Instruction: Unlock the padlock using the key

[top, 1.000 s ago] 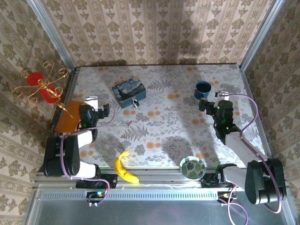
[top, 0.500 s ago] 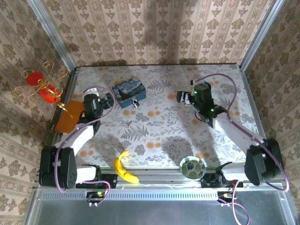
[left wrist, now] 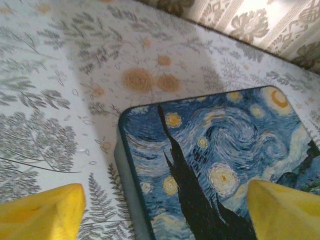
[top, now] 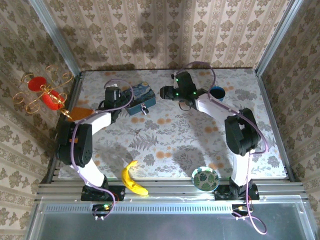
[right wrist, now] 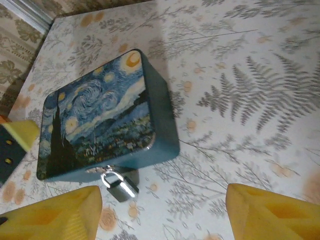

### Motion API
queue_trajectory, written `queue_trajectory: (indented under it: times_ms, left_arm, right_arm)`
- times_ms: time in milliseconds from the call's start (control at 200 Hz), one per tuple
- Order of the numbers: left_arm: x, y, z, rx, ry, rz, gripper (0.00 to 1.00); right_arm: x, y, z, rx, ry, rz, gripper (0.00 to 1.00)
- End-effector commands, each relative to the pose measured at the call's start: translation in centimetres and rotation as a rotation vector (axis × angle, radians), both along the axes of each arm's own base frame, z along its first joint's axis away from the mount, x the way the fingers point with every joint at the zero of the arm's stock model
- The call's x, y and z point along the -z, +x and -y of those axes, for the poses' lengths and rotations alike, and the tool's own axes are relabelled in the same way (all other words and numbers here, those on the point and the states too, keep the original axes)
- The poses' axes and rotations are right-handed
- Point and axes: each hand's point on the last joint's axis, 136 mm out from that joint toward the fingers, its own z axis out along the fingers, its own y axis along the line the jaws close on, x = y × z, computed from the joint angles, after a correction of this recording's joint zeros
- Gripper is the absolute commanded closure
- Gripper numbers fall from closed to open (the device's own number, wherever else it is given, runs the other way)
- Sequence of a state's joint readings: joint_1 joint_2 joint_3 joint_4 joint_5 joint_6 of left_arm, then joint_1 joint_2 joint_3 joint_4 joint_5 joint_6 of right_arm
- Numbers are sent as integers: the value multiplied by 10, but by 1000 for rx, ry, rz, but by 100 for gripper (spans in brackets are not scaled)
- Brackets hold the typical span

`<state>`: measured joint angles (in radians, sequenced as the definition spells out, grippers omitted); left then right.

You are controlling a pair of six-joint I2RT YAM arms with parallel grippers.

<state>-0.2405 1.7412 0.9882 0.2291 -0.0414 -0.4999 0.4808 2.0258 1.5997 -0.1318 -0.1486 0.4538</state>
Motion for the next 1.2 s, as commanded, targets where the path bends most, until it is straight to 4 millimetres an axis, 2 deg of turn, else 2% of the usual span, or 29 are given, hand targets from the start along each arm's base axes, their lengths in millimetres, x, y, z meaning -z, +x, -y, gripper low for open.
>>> queue_trajectory:
  times_ms: [0, 180, 360, 480, 595, 715, 870, 995, 1050, 1060, 1080, 1190]
  left_arm:
    - [7, 8, 9, 37, -48, -33, 26]
    - [20, 12, 15, 62, -52, -64, 32]
    - [30, 14, 24, 109, -65, -81, 43]
    - [38, 15, 26, 124, -52, -102, 50]
    - [40, 16, 29, 139, -48, -109, 52]
    - [42, 13, 41, 170, -32, -120, 55]
    - [44, -4, 70, 213, -24, -124, 56]
    - [41, -27, 98, 235, -11, -120, 58]
    - [40, -36, 103, 218, -17, -119, 59]
    - [40, -42, 112, 236, -18, -118, 59]
    - [39, -47, 118, 242, -23, -115, 59]
    - [33, -72, 134, 226, -32, -109, 60]
  right_arm:
    - [18, 3, -20, -42, 13, -83, 34]
    - [37, 25, -34, -47, -7, -113, 38]
    - [57, 38, -48, -61, -8, -147, 52]
    - [66, 44, -48, -48, -30, -158, 52]
    - [73, 43, -46, -49, -53, -172, 54]
    - [79, 35, -38, -40, -78, -192, 58]
    - [80, 14, -15, 18, -111, -210, 61]
    - [79, -10, 8, 62, -133, -214, 61]
    - [80, -20, 19, 79, -145, -218, 61]
    - [79, -22, 21, 81, -148, -219, 61]
    - [79, -25, 24, 86, -153, -222, 61]
    - [83, -47, 45, 104, -191, -258, 62]
